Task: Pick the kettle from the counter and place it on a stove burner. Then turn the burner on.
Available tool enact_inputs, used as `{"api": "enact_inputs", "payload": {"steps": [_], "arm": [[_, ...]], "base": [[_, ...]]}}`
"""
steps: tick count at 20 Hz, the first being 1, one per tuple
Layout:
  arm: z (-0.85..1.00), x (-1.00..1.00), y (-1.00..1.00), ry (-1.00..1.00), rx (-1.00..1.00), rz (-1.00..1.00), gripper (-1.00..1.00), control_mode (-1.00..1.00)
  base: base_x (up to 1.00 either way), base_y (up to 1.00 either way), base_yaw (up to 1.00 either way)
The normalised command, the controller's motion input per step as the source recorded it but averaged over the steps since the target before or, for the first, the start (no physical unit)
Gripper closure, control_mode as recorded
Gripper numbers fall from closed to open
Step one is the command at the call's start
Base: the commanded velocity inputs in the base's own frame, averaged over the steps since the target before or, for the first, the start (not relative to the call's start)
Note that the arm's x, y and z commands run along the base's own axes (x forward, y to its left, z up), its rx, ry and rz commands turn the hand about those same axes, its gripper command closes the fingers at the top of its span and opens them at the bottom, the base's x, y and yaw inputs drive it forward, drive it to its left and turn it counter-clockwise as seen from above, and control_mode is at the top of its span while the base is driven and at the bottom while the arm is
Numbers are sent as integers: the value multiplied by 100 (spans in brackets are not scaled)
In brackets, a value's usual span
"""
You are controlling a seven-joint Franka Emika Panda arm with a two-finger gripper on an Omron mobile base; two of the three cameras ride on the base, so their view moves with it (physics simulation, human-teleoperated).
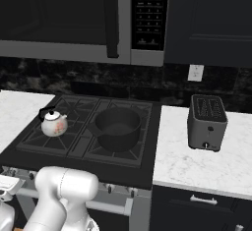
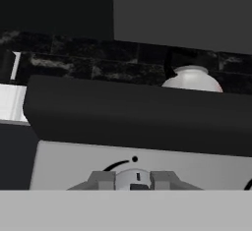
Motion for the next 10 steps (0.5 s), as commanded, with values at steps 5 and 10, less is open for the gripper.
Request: {"api": "enact_inputs", "payload": {"steps": [5,10], "arm": [[0,0,0,0,0,0,100,-100],[-19,0,2,4,-16,0,100,-100]], "base": [[0,0,0],[0,0,0]]}}
